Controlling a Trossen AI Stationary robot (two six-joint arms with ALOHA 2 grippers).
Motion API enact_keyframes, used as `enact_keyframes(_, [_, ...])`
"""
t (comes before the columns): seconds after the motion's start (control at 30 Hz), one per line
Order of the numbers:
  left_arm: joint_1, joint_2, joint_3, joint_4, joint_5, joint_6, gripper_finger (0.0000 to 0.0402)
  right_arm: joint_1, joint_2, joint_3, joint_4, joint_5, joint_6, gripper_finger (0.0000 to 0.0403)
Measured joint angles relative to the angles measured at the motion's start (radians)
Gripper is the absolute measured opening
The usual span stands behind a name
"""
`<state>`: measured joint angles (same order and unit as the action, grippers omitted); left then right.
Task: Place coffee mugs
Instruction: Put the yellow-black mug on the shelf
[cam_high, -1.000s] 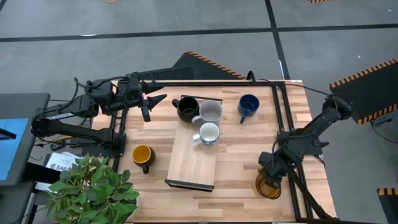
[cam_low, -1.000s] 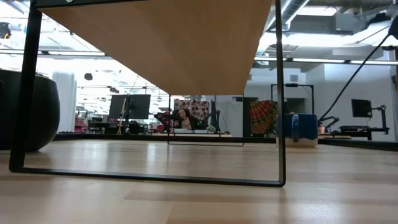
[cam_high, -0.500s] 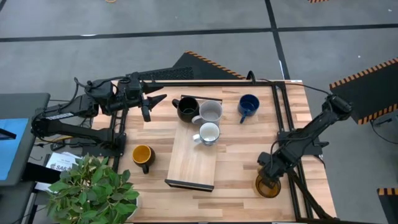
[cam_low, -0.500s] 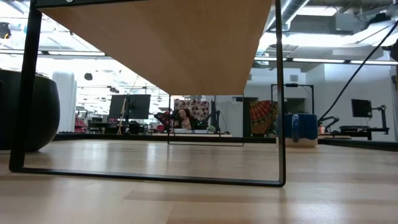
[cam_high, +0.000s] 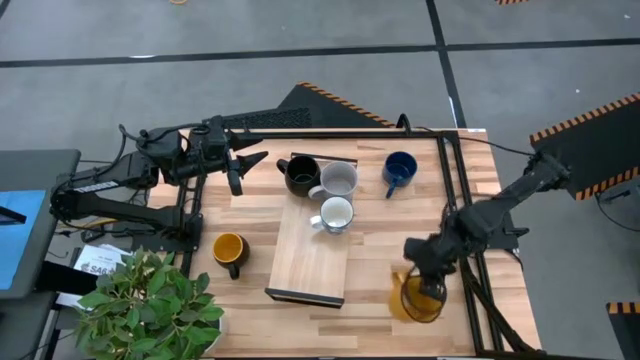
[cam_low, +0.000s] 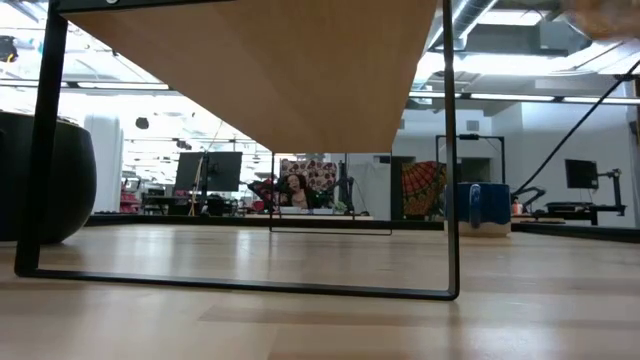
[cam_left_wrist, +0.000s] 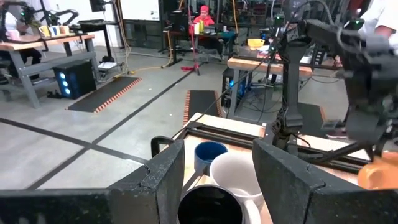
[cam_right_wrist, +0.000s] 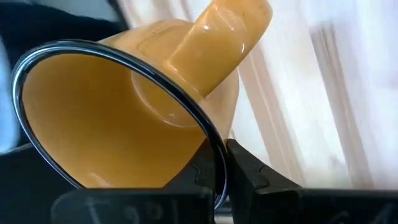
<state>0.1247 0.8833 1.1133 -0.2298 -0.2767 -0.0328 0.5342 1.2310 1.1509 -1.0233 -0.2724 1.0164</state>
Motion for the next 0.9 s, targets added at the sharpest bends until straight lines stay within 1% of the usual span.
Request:
enact_keyframes(0.07, [0.0,0.0,0.0,0.0,0.0,0.01,0.0174,-0.046,0.003,0.081,0.005,0.041,-0.047,0.0037])
enact_keyframes(0.17, [0.0,0.0,0.0,-0.01,0.0,0.013,0.0174,-0.111,0.048,0.204,0.009,0.103,-0.09,0.0037])
enact_keyframes(0.23, [0.0,0.0,0.0,-0.024,0.0,0.013,0.0174,-0.129,0.1,0.278,-0.041,0.151,-0.087,0.0037])
enact_keyframes(0.33, [0.0,-0.004,0.0,-0.059,0.009,0.016,0.0174,-0.148,0.194,0.403,-0.118,0.187,-0.068,0.0037])
enact_keyframes(0.43, [0.0,-0.014,0.0,-0.083,0.063,0.028,0.0174,-0.154,0.302,0.524,-0.213,0.192,-0.021,0.0037])
enact_keyframes(0.5, [0.0,-0.022,0.0,-0.105,0.107,0.062,0.0174,-0.159,0.379,0.58,-0.284,0.192,0.032,0.0037])
enact_keyframes(0.63, [0.0,-0.041,0.0,-0.121,0.141,0.111,0.0174,-0.169,0.501,0.696,-0.295,0.192,0.103,0.0037])
enact_keyframes(0.77, [0.0,-0.062,0.0,-0.117,0.138,0.124,0.0174,-0.182,0.564,0.78,-0.372,0.193,0.113,0.0037])
enact_keyframes(0.9, [0.0,-0.079,0.0,-0.122,0.138,0.125,0.0174,-0.206,0.577,0.819,-0.357,0.195,0.146,0.0037])
